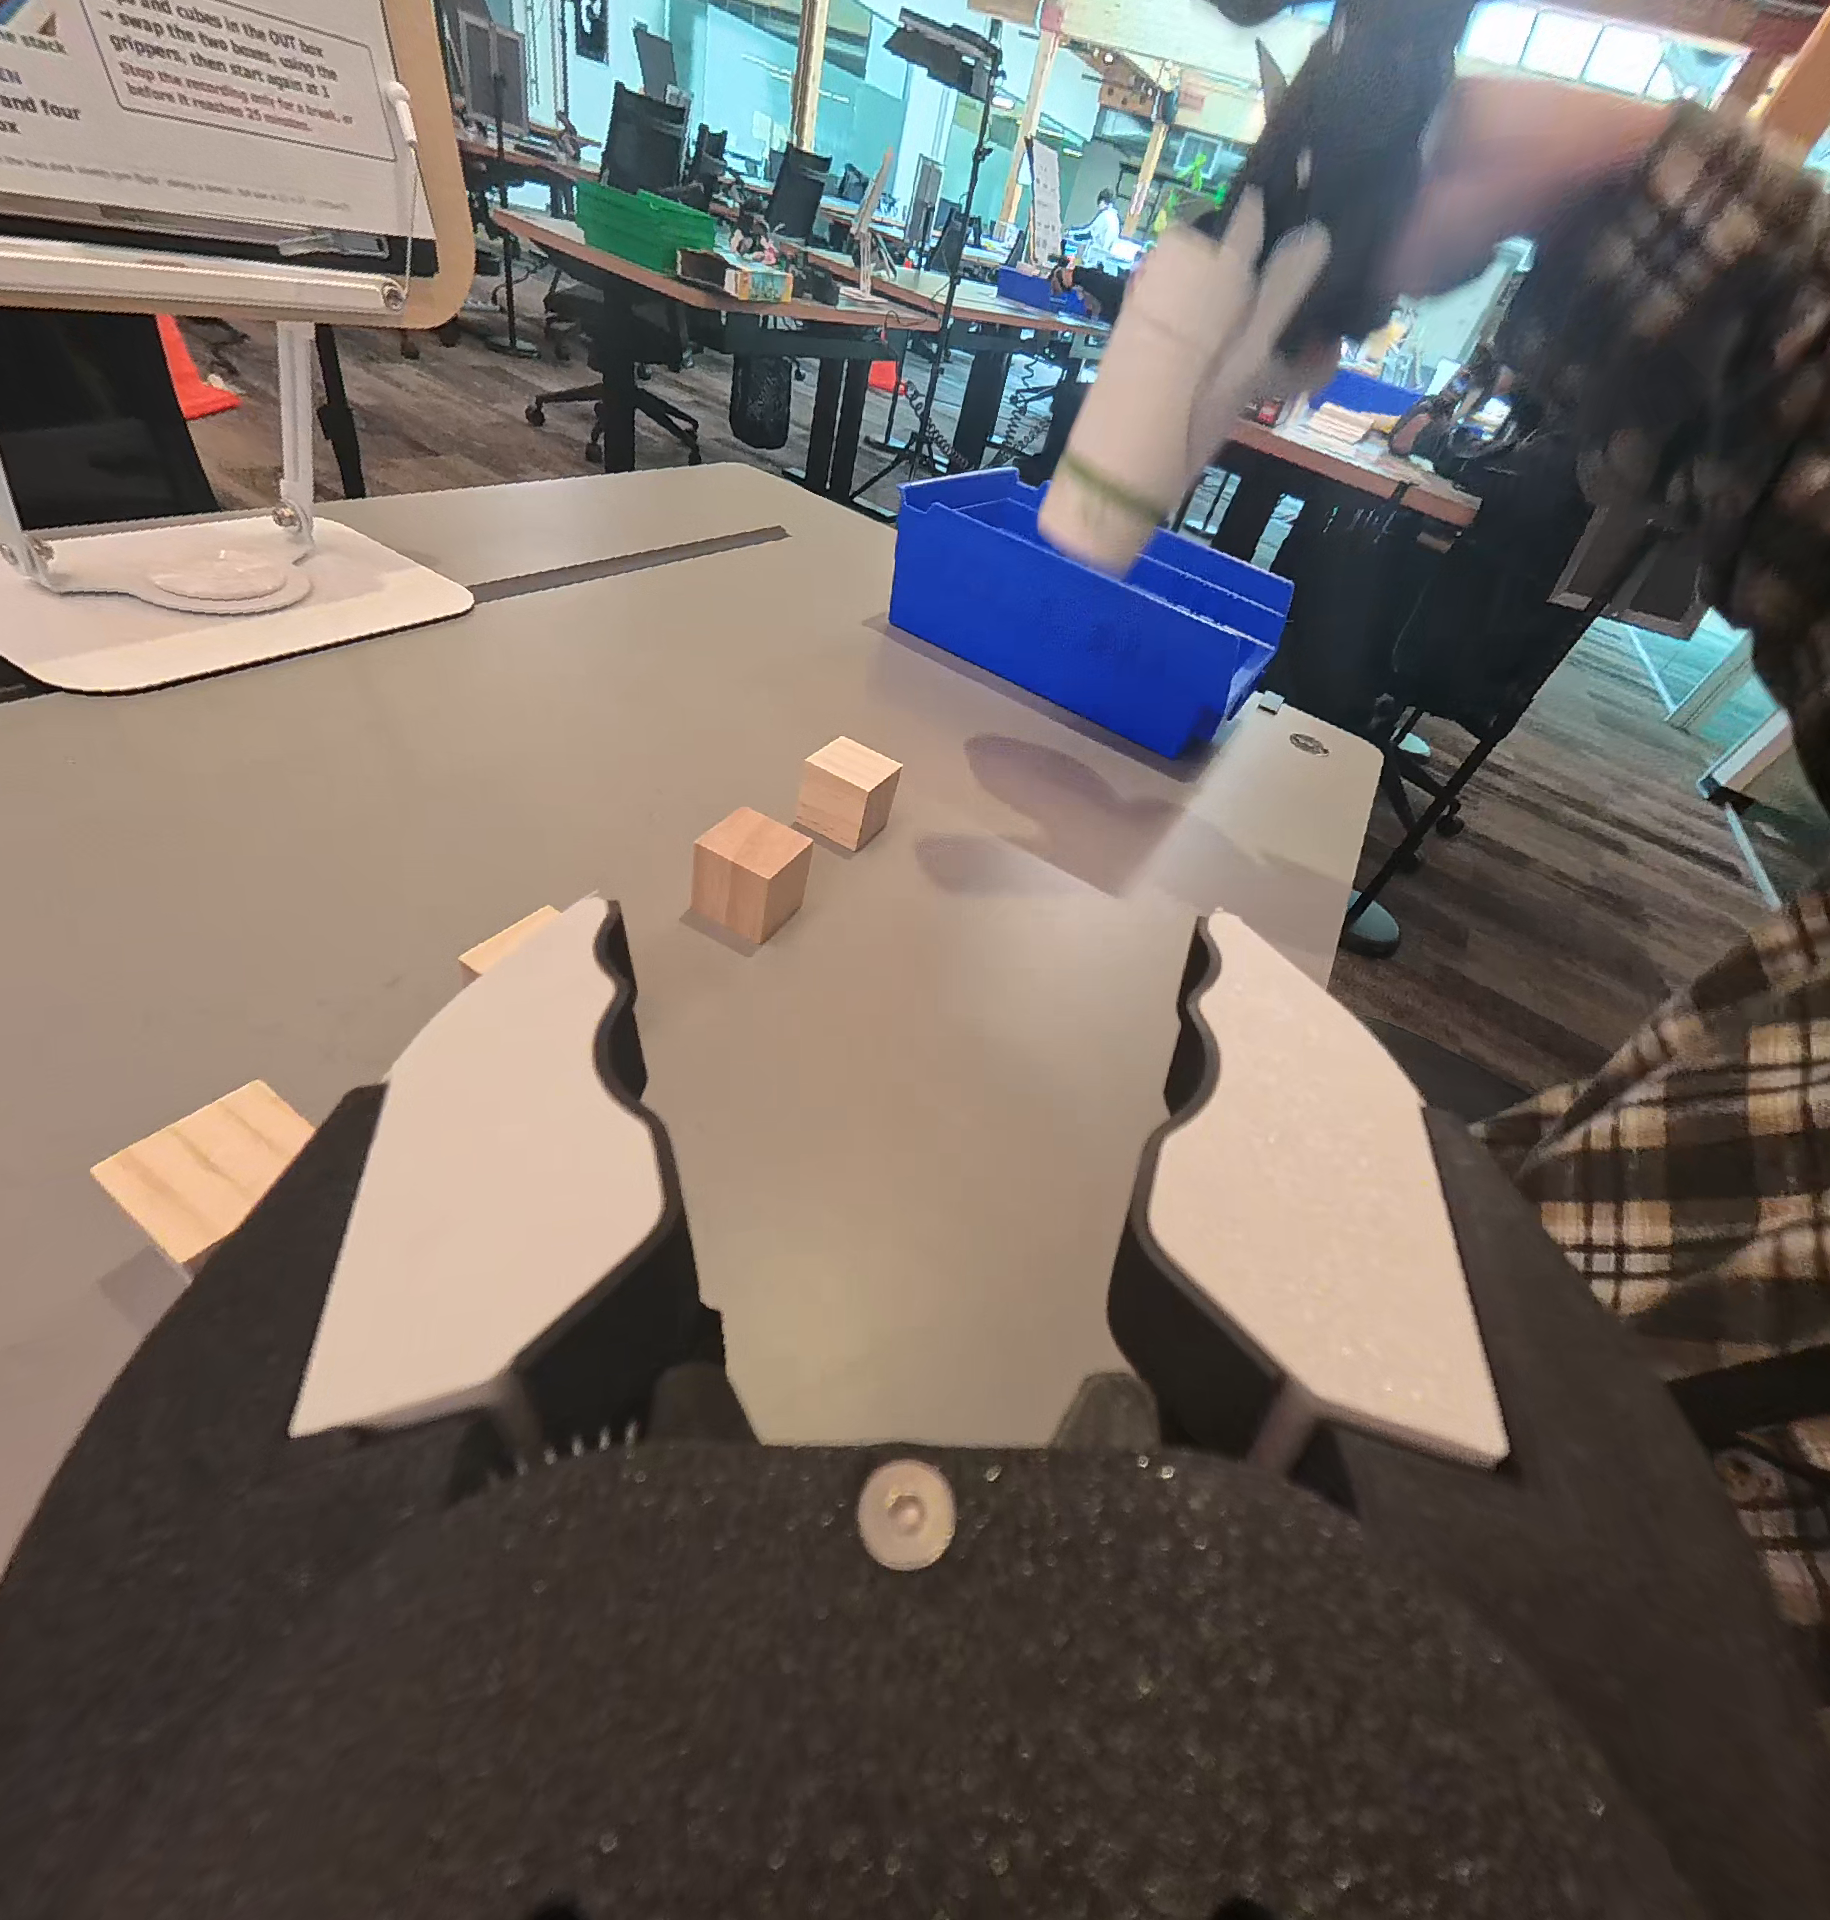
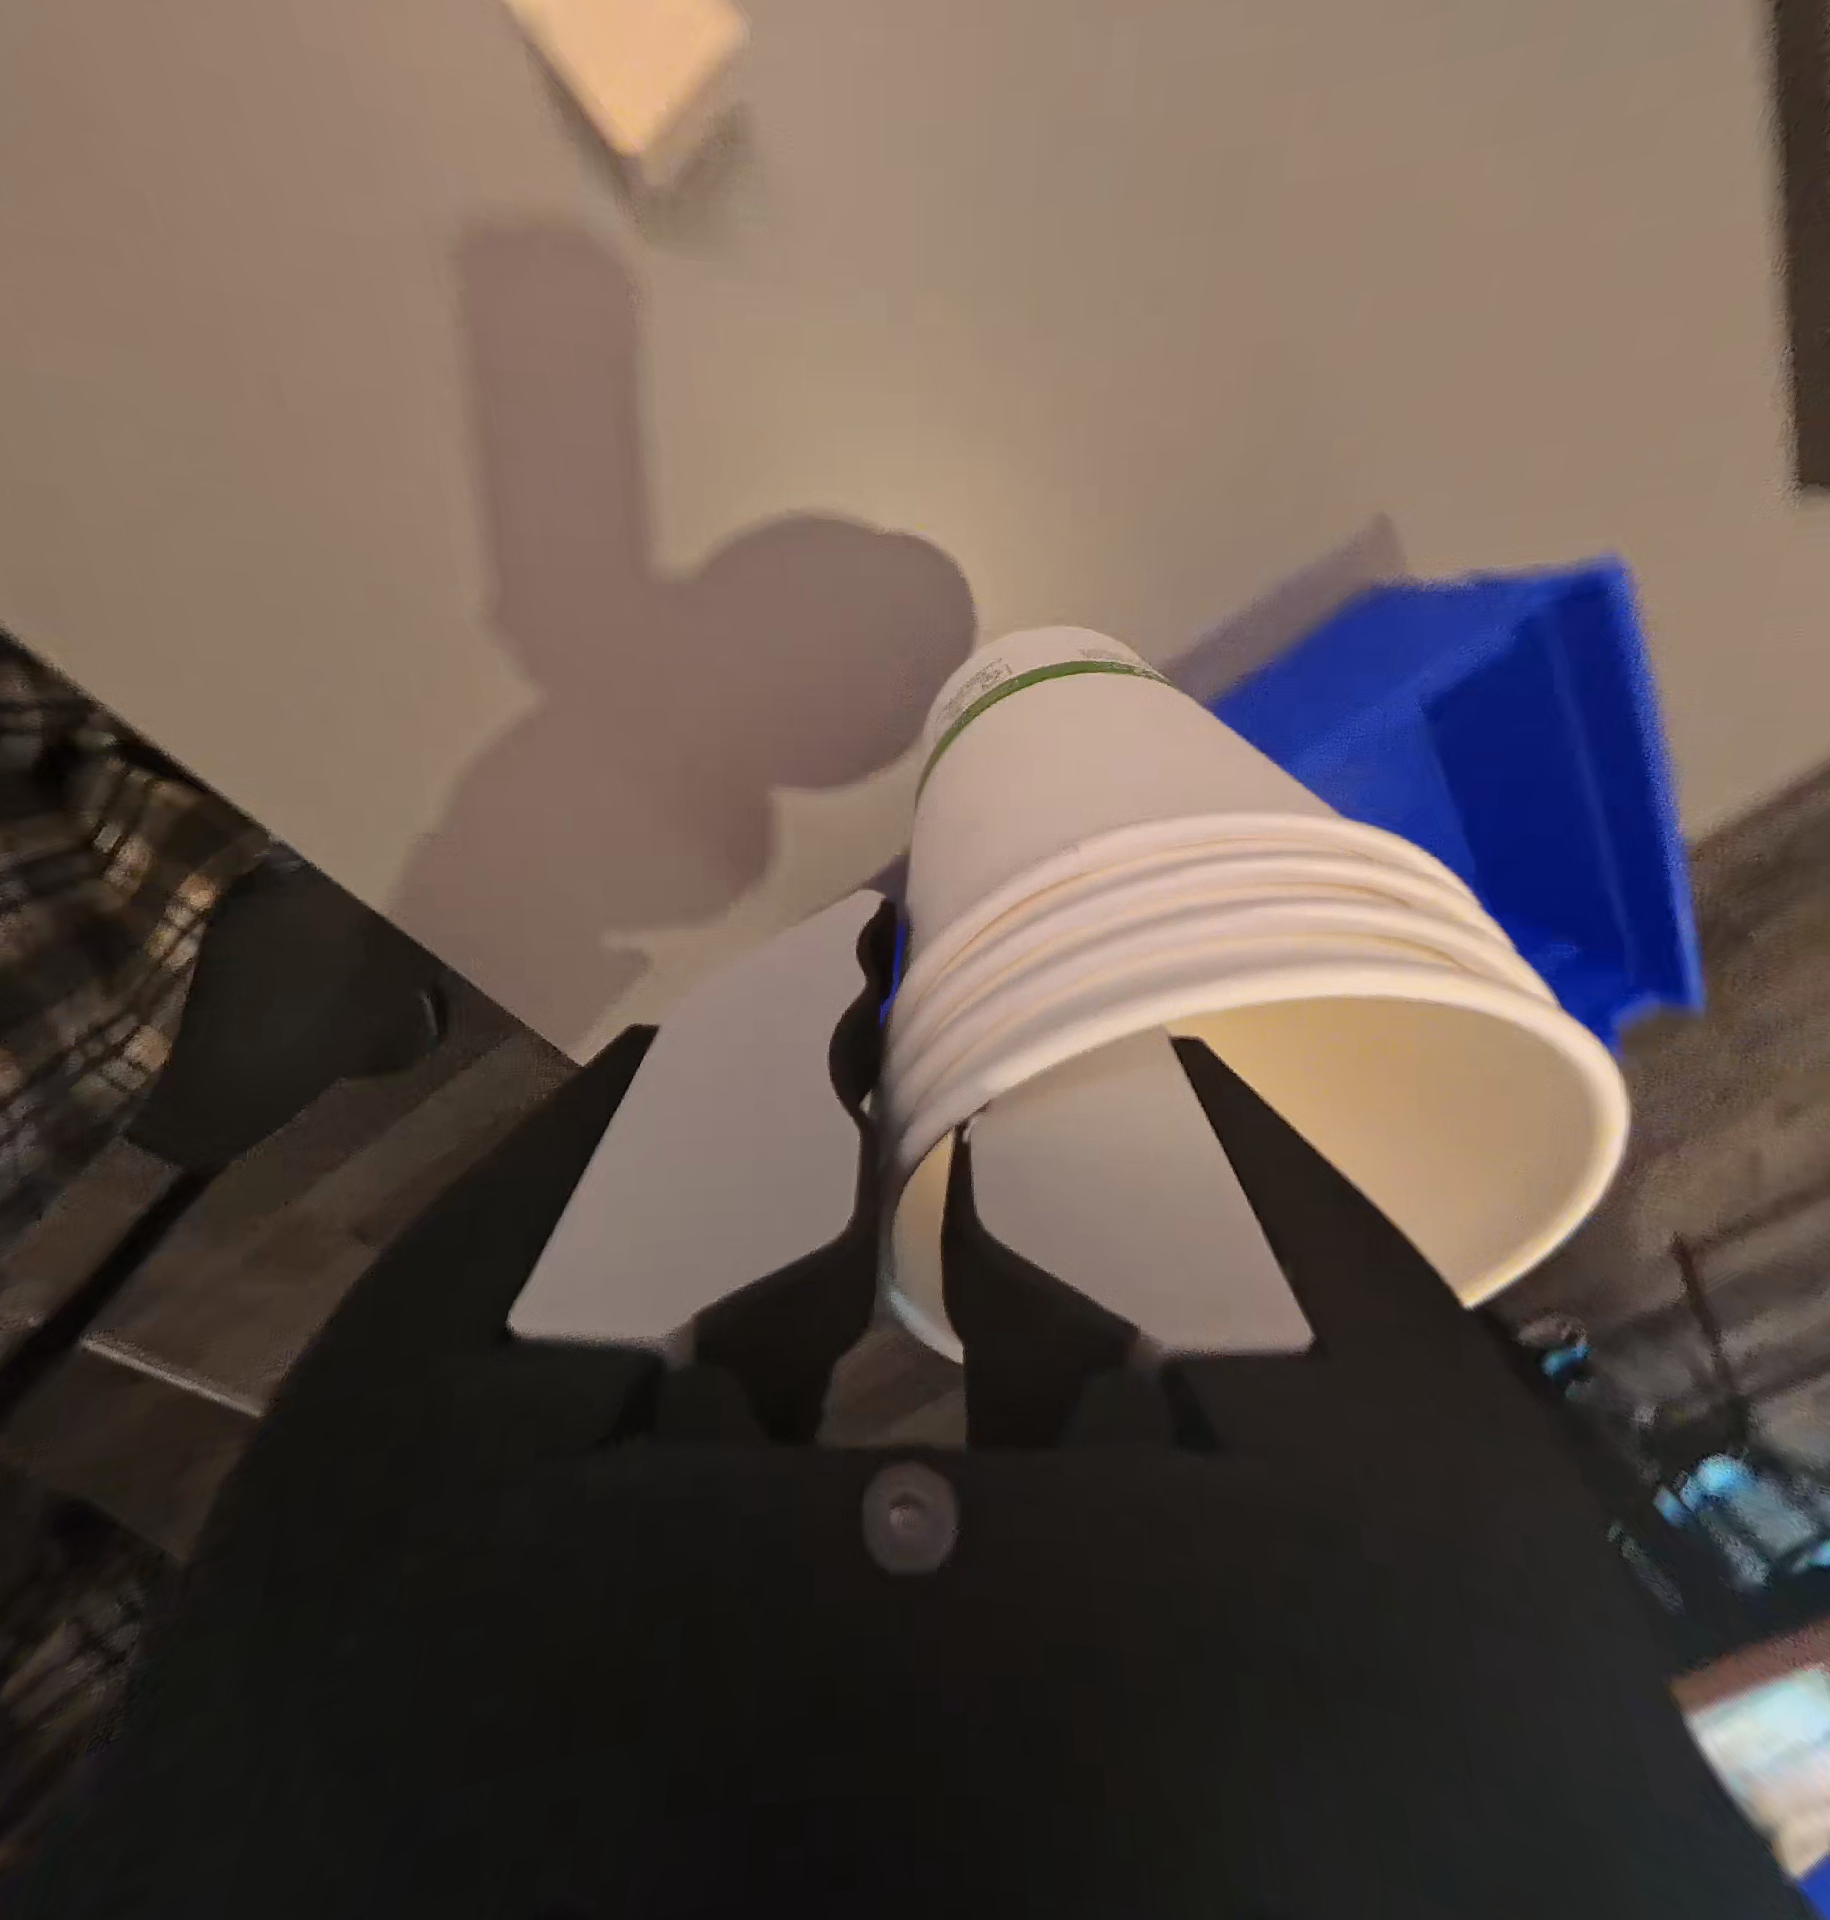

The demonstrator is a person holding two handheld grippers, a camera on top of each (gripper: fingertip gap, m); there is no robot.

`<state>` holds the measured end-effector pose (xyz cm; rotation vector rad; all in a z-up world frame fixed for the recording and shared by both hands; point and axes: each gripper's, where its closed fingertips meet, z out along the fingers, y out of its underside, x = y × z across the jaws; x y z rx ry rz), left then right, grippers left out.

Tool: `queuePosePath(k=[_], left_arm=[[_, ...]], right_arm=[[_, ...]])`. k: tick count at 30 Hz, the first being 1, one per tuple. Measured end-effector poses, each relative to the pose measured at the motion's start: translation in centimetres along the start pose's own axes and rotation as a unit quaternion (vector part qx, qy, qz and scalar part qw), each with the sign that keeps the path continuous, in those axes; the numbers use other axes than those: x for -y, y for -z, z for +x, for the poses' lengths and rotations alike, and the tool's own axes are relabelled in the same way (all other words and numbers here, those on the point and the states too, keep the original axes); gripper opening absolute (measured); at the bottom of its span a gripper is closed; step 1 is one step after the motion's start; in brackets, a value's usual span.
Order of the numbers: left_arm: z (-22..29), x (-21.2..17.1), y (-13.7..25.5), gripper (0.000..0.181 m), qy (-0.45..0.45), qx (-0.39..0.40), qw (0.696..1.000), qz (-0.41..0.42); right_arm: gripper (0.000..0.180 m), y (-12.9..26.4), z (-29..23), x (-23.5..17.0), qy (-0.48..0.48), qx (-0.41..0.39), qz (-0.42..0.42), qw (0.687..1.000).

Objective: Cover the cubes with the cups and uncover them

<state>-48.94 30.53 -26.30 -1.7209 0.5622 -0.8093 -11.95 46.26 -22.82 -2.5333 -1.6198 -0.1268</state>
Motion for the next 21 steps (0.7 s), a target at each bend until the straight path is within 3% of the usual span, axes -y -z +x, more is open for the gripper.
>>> queuePosePath(k=[1, 7, 21], left_arm=[[-0.1, 0.0, -0.1, 0.099, 0.001, -0.002, 1.0, 0.0], [-0.5, -0.5, -0.8, 0.098, 0.004, -0.004, 1.0, -0.01], [-1.7, -1.2, -1.1, 0.097, 0.009, 0.0, 1.0, -0.019]], right_arm=[[0.006, 0.9, 1.9, -0.5, -0.03, -0.009, -0.008, 0.999], [0.006, 0.7, 10.3, -3.0, -0.179, -0.003, -0.047, 0.983], [0.007, -10.4, 16.7, -7.1, -0.299, 0.041, -0.125, 0.945]])
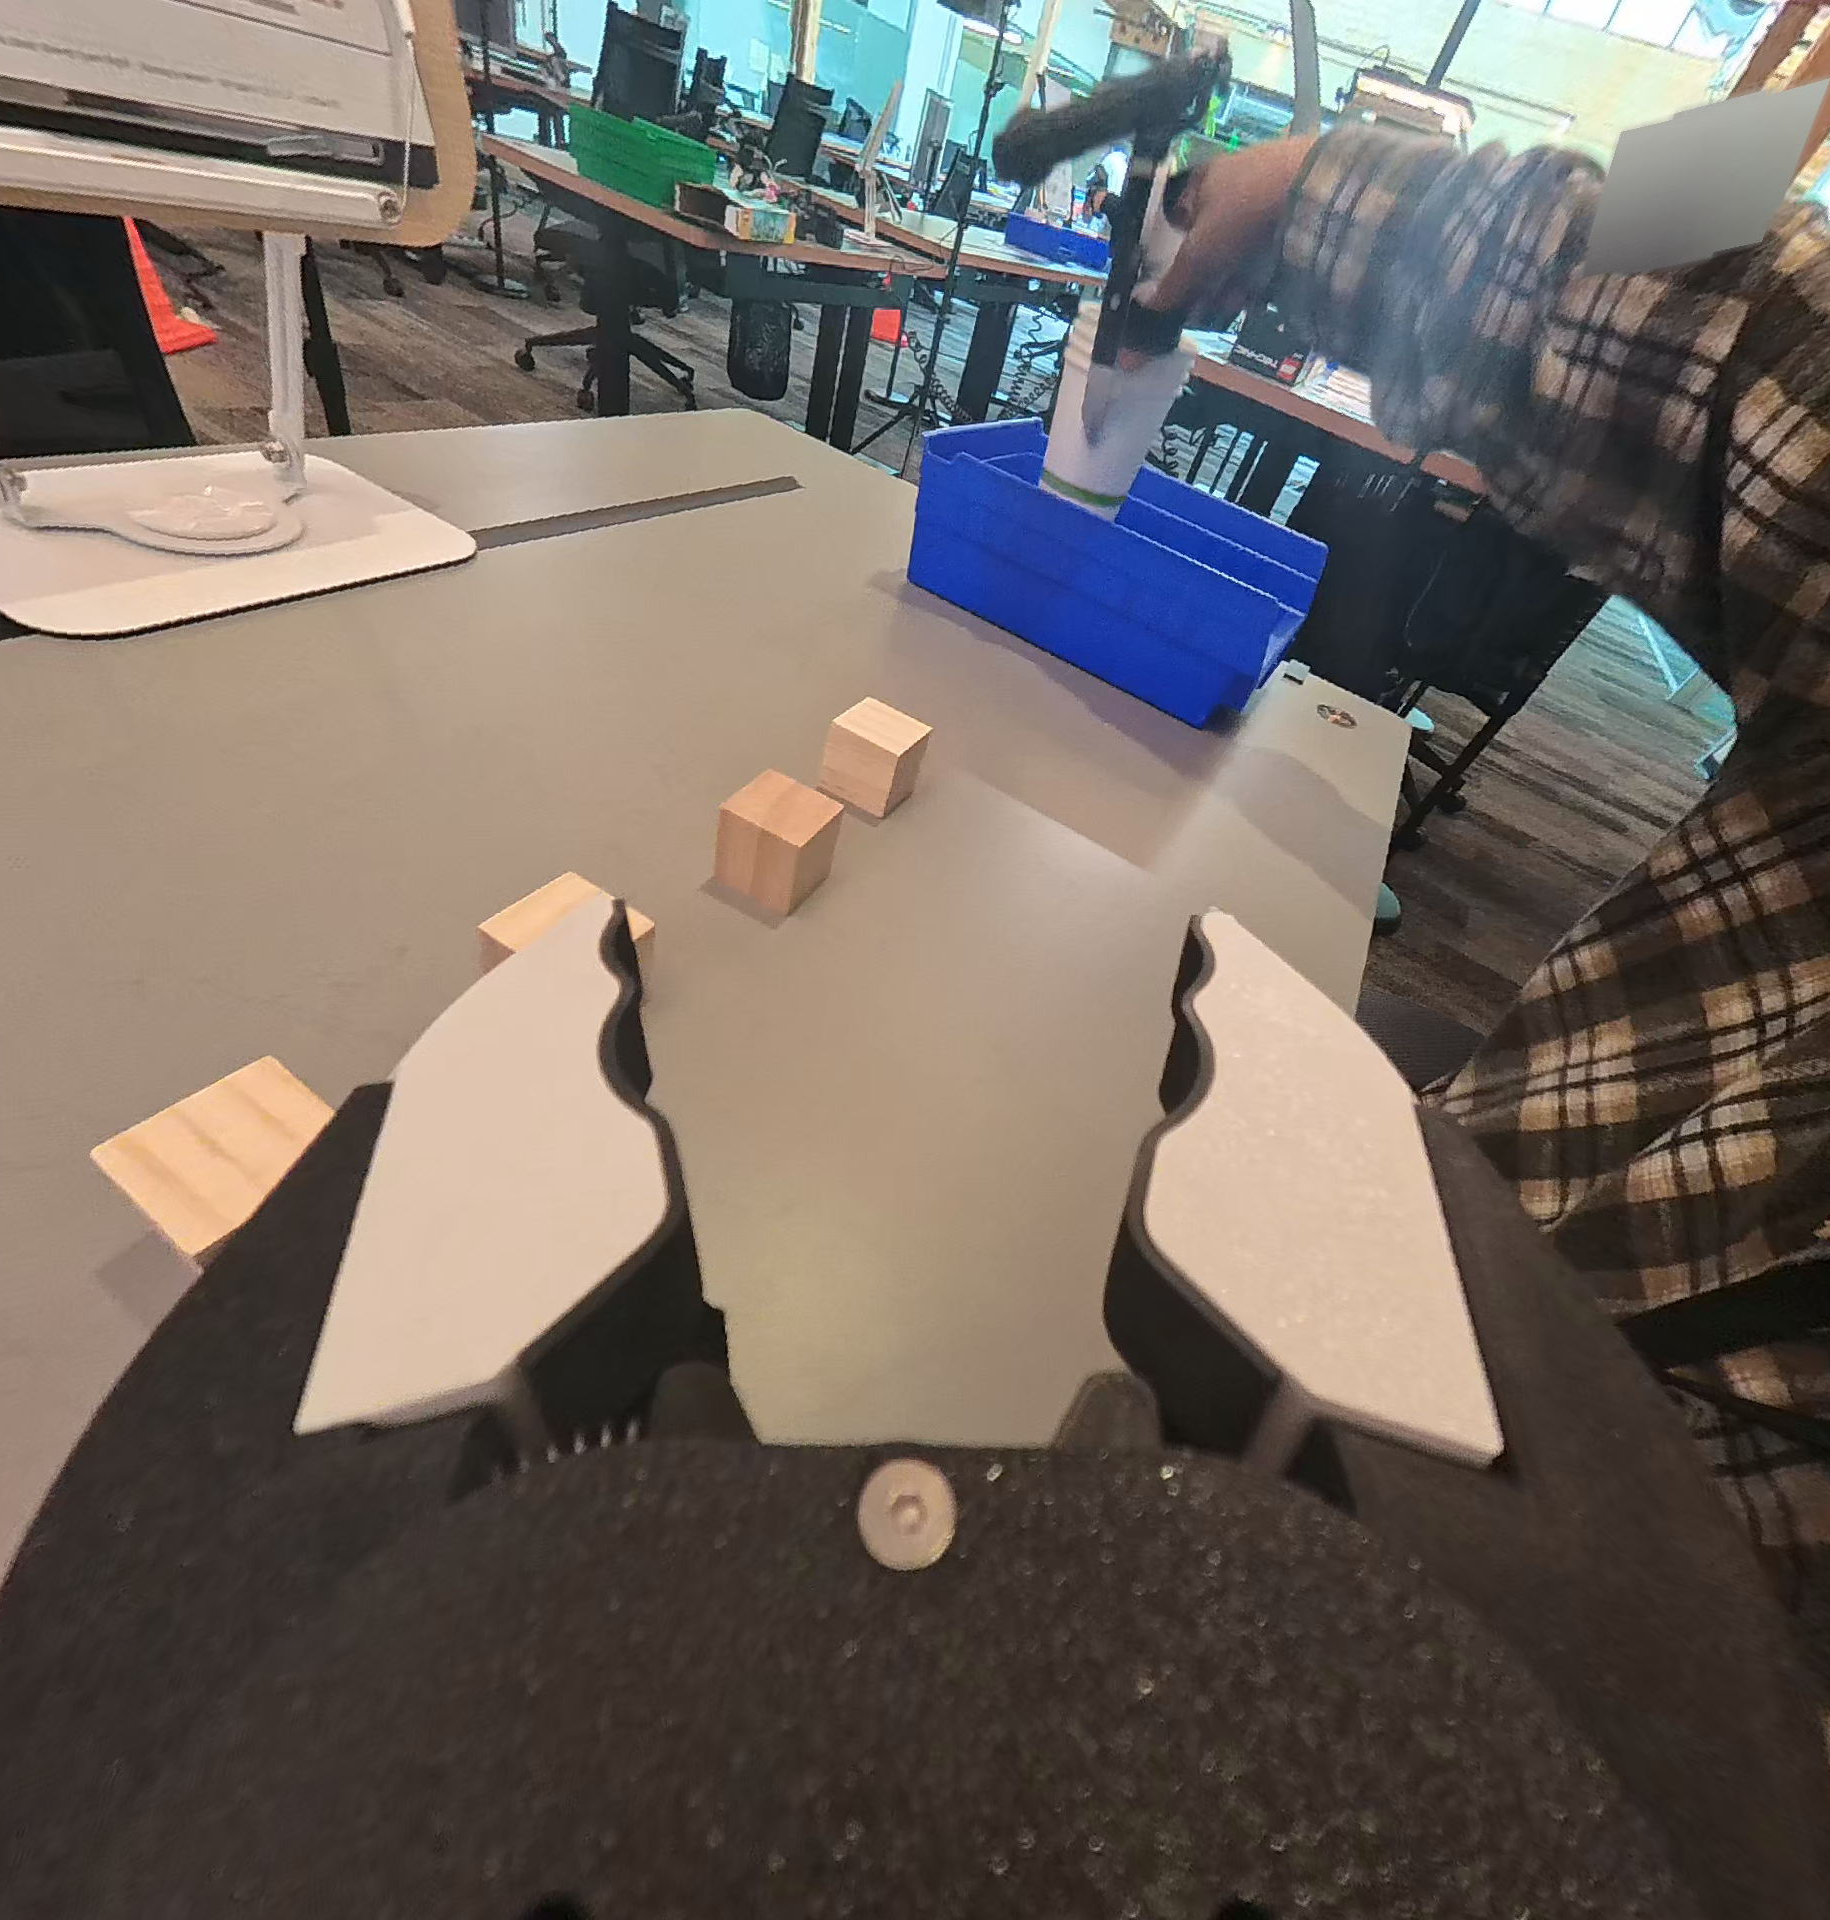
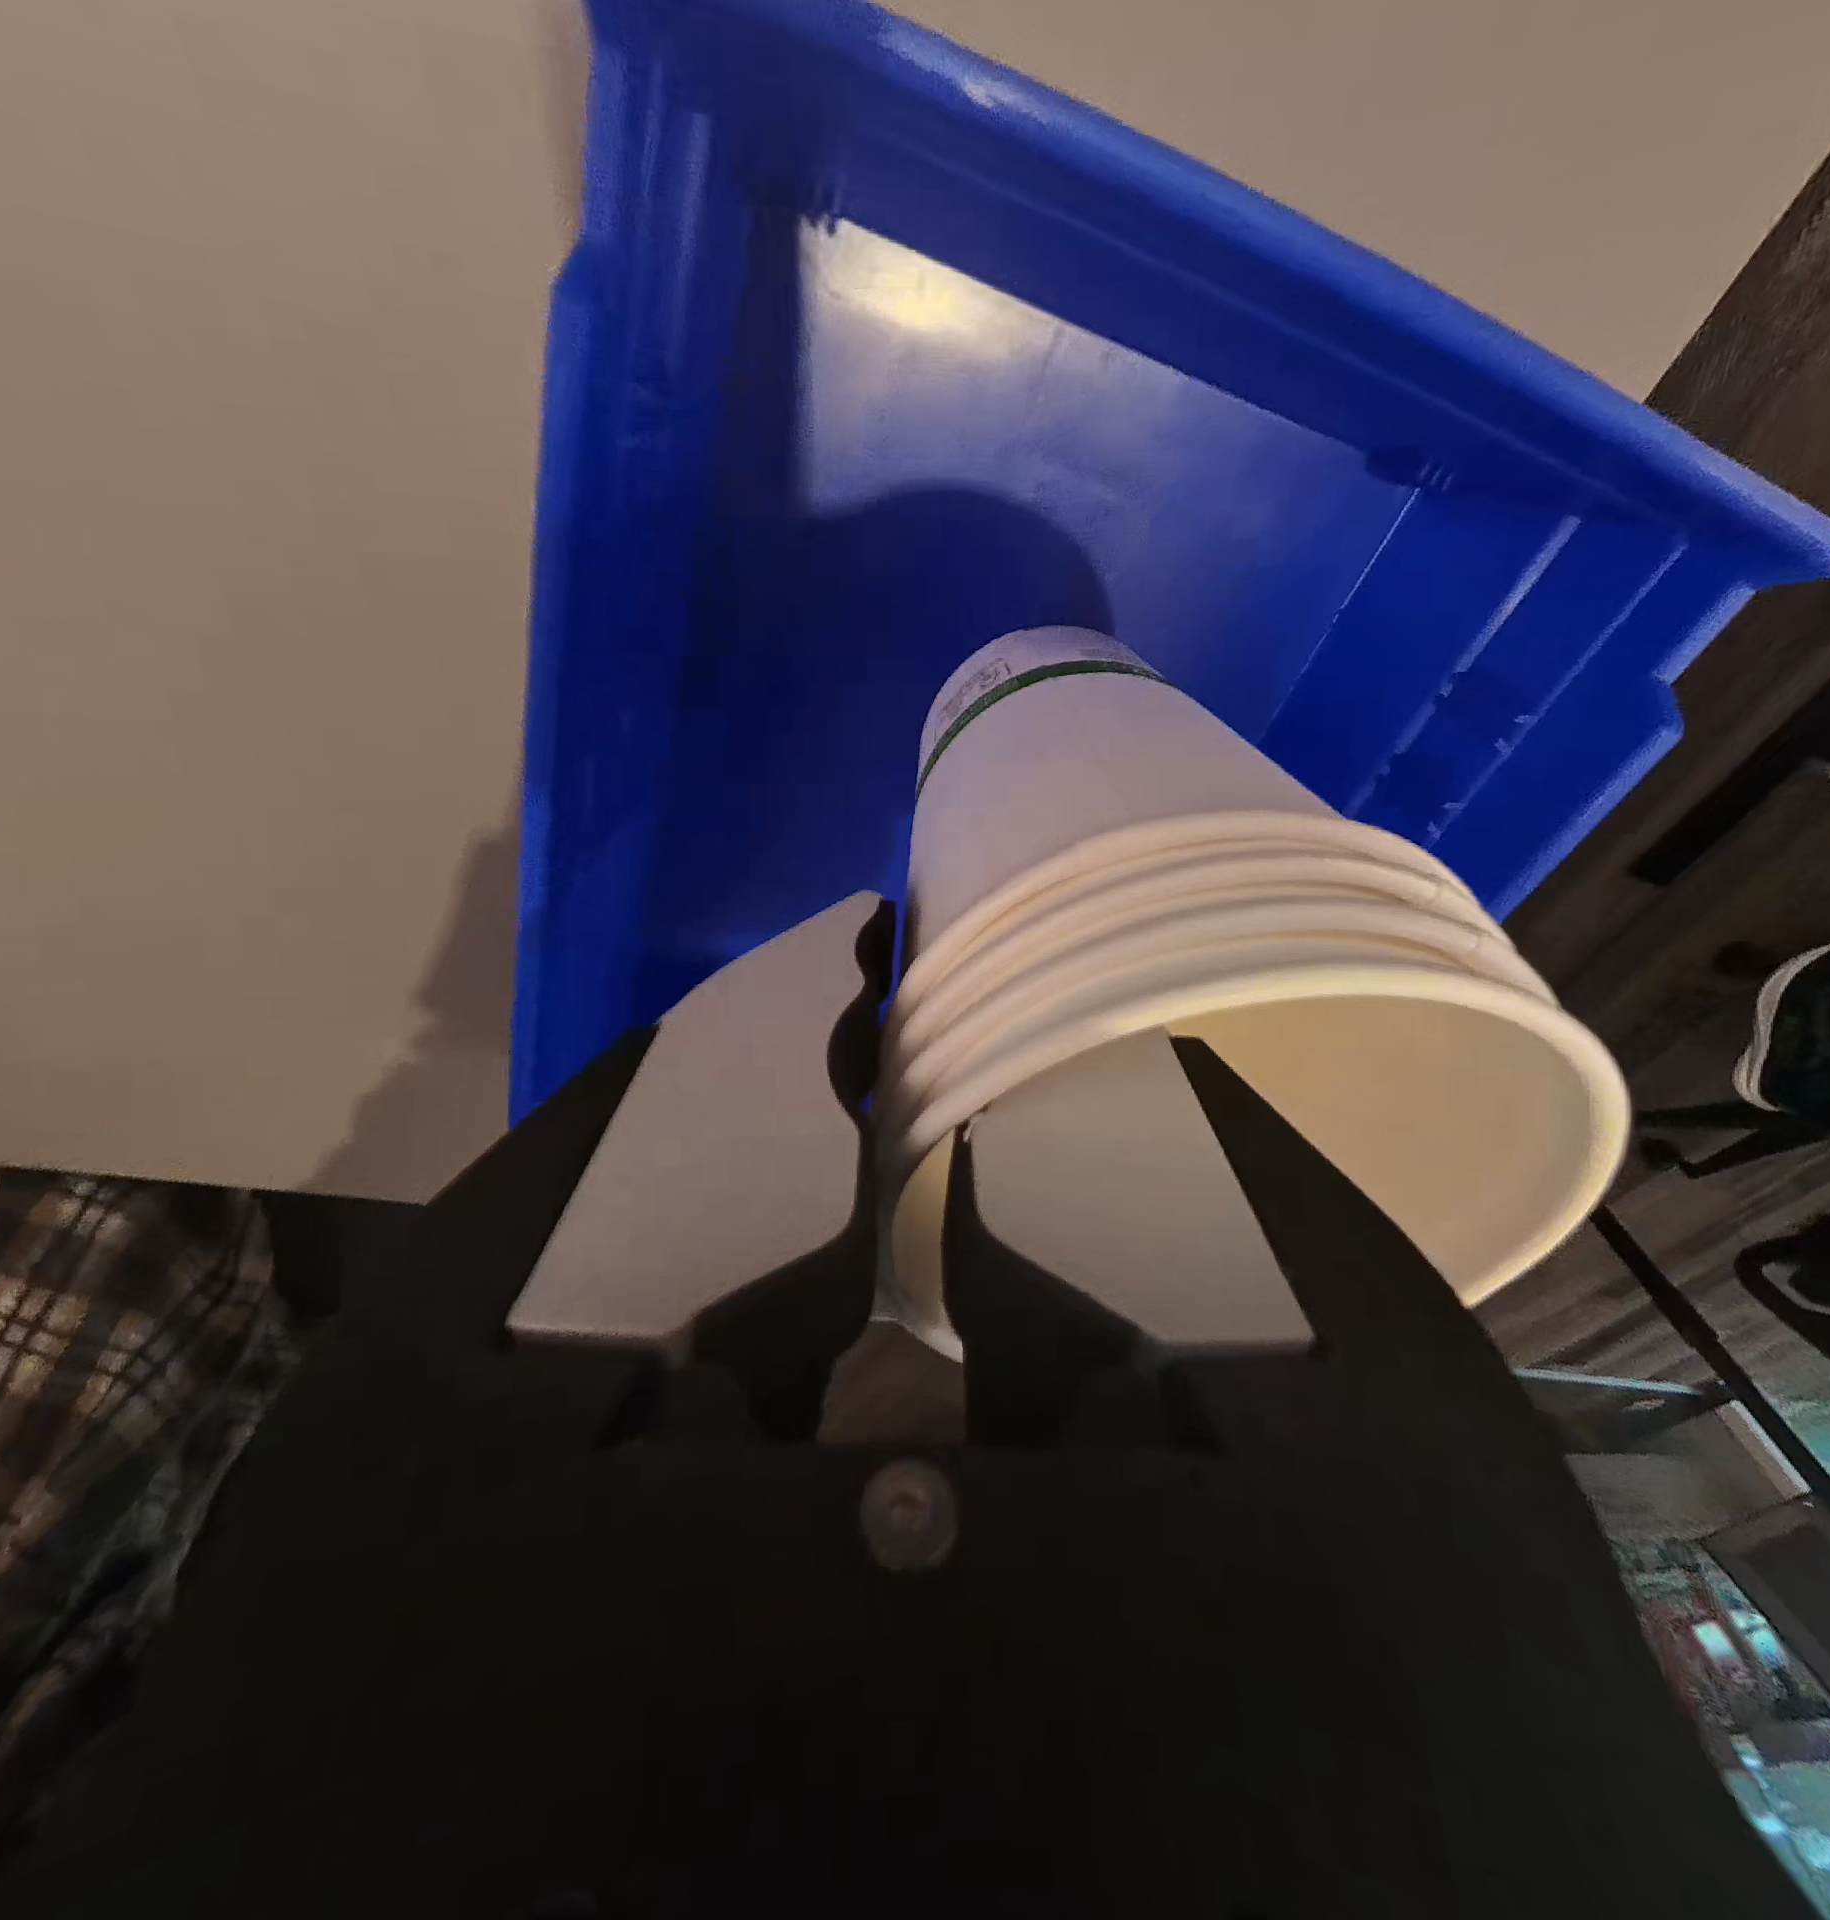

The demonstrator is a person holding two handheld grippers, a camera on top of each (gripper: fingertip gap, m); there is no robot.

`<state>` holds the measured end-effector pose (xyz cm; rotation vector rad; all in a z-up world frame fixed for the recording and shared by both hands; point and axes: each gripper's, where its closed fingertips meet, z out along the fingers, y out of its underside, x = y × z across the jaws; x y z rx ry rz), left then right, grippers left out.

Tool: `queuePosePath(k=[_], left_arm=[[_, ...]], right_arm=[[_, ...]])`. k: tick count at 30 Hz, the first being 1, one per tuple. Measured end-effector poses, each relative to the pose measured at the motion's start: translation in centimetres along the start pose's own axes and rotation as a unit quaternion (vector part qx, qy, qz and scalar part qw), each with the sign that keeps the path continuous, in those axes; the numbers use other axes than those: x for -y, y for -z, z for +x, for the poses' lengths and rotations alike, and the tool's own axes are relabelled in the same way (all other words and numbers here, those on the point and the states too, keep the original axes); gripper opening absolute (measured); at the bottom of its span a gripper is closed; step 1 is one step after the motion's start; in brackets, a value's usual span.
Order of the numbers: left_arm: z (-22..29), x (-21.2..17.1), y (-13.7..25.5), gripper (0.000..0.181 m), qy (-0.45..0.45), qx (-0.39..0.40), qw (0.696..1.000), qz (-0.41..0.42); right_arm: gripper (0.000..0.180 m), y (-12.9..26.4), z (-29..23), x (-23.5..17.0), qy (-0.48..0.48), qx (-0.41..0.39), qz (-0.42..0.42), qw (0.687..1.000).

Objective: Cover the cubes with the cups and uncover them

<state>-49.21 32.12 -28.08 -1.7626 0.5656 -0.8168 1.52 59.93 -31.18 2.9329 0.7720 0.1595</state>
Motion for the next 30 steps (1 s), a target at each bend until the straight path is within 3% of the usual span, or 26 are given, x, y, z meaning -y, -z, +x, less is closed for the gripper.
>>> queuePosePath(k=[18, 19, 23, 27, 30], left_arm=[[-0.5, -0.7, -0.7, 0.096, 0.012, -0.008, 1.0, -0.01], [-0.5, -0.7, -0.7, 0.096, 0.012, -0.008, 1.0, -0.009], [-0.2, -0.5, -0.5, 0.097, 0.012, -0.01, 1.0, -0.006], [0.1, -0.2, -0.3, 0.097, 0.008, -0.012, 1.0, -0.004], [0.6, 0.1, 0.0, 0.097, 0.001, -0.014, 1.0, -0.001]], right_arm=[[0.009, -4.3, 0.4, 1.9, -0.014, 0.019, -0.003, 1.0], [0.012, -4.4, 0.6, 2.0, -0.019, 0.016, 0.0, 1.0], [0.055, -3.6, 1.0, 1.9, -0.032, 0.009, 0.015, 0.999], [0.091, 0.1, 1.4, 0.7, -0.033, -0.018, 0.029, 0.999], [0.096, 5.0, 1.2, -0.4, -0.023, -0.046, 0.061, 0.997]])
